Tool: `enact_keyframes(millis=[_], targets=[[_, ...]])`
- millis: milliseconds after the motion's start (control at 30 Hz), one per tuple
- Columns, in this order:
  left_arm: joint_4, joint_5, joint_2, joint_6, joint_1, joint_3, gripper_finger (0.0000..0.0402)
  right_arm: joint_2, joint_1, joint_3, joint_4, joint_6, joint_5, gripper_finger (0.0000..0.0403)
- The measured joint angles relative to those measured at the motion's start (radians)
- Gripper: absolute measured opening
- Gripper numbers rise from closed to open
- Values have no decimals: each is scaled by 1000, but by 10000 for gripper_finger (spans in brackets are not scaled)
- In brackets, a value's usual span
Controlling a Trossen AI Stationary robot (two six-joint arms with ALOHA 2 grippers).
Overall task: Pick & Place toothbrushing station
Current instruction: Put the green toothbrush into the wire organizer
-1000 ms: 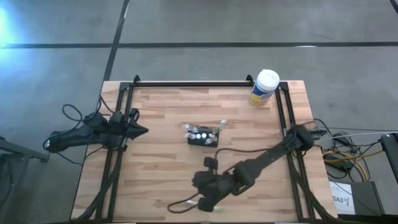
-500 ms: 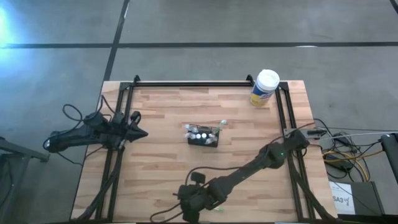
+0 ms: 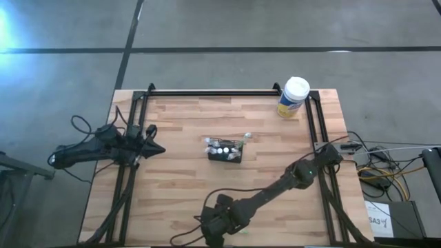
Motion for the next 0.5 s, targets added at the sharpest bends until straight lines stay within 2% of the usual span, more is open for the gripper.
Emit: enact_keyframes(millis=[233,500], targets=[[1,-10,0,7,0,0,9,3,4,-47,4,-34,-1,221],[2,-36,0,7,0,0,9,3,2,-145,64,-20,-21,212]])
